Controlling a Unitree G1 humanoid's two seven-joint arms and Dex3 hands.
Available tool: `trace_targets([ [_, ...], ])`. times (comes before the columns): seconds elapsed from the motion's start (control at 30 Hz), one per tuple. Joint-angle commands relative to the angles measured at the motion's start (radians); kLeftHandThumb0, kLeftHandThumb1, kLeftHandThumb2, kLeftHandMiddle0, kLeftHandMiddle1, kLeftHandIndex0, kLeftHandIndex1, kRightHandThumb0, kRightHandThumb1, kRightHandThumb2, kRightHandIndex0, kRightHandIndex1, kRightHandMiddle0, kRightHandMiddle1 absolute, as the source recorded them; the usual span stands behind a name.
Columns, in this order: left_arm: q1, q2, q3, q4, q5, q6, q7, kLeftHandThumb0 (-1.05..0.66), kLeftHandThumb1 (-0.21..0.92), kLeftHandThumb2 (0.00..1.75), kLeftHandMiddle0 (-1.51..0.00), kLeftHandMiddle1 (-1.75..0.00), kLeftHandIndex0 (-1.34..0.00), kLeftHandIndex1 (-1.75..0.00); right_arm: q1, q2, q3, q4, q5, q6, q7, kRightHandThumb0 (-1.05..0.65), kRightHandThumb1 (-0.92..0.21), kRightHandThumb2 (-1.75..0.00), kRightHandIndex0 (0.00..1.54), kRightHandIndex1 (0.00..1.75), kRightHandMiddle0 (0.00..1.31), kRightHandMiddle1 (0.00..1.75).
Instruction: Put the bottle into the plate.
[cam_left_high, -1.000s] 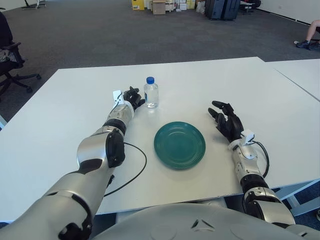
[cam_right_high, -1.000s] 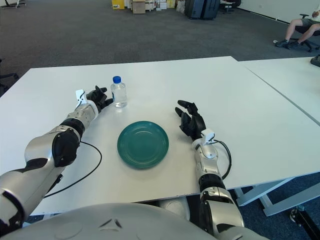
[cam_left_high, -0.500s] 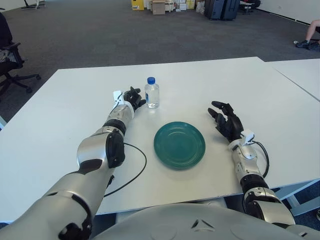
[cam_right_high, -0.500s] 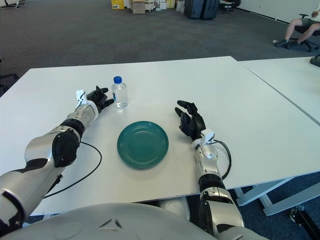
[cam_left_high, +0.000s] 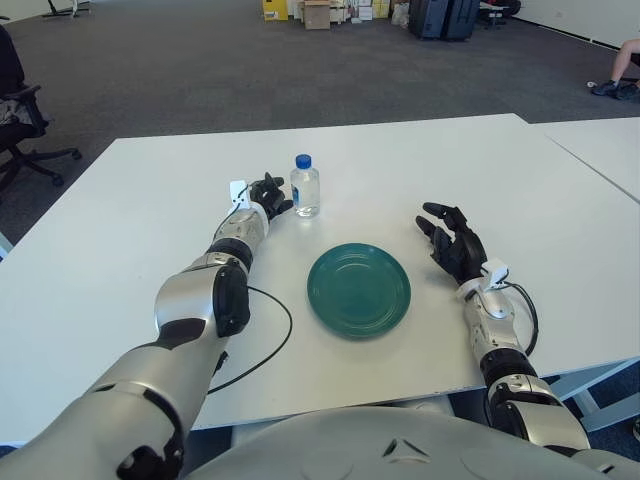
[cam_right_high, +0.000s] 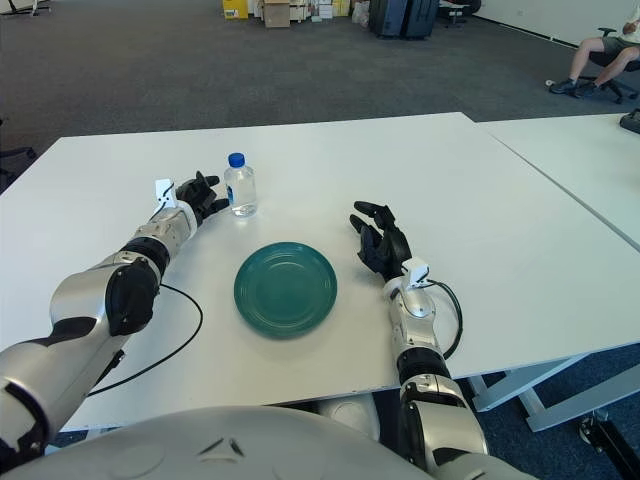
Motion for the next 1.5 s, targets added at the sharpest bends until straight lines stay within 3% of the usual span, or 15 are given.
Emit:
trace_targets([
  [0.0,-0.008,0.009,-0.012,-0.001,0.015,-0.011,-0.009,-0.92,0.92,0.91,-0.48,-0.86,-0.34,-1.29,0.052,0.028,0.003,0.037,0.007,0.037,-0.005,-0.47,-0.79,-0.82,0.44,0.0,0.11,0.97],
  [0.6,-0.018,-0.029,-0.058,0.0,0.053,-0.023,-0.018,-0.91,0.92,0.91,-0.53,-0.88,-0.38,-1.27,0.063,0.036,0.007,0.005,0.017,0.088,-0.004,-0.48,-0.83,-0.78,0.44,0.0,0.07,0.94],
  [1.47,-0.072,-0.105,-0.135,0.005,0.126,-0.016,-0.018,-0.88,0.92,0.85,-0.49,-1.03,-0.5,-1.27,0.085,0.035,0.016,-0.005,0.005,0.066,-0.016,-0.53,-0.92,-0.71,0.38,0.0,0.0,0.88],
])
